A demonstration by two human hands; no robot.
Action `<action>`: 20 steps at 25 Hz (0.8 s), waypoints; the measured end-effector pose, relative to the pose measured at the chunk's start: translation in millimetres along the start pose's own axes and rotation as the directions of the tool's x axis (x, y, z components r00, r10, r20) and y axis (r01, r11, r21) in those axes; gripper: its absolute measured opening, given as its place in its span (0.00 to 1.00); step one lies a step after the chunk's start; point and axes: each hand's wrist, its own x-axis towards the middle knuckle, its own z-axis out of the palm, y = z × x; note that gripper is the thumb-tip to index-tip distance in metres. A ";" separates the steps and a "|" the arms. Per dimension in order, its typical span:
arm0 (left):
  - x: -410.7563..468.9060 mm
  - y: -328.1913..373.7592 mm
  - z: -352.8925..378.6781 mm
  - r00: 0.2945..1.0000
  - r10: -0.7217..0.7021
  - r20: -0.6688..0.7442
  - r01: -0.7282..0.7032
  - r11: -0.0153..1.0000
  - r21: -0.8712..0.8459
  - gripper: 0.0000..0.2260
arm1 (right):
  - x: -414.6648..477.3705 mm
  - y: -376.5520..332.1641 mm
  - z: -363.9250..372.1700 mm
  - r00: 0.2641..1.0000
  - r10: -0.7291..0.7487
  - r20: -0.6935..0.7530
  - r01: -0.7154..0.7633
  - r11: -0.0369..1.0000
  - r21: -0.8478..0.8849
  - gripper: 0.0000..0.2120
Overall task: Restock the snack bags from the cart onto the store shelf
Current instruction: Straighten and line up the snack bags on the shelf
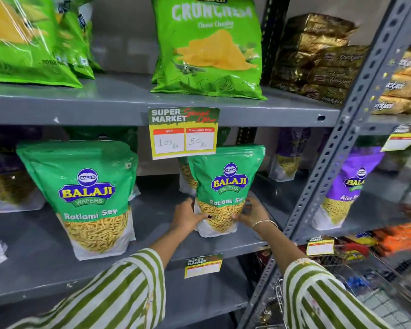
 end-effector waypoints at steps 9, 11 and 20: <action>-45.2 -41.5 -76.2 0.983 -0.020 0.182 0.043 0.991 -0.123 0.14 | -17.0 -55.8 40.0 0.529 0.656 0.539 -0.275 0.733 -0.622 0.09; -70.2 -76.9 -122.3 0.978 -0.032 0.208 0.064 0.987 -0.149 0.10 | -26.6 -80.4 92.7 0.422 0.623 0.659 -0.142 0.763 -0.631 0.08; -205.1 -266.4 -417.6 0.771 -0.326 -0.548 0.228 0.943 -0.241 0.13 | -145.1 -187.7 436.4 0.367 0.063 0.928 0.192 0.971 -0.142 0.14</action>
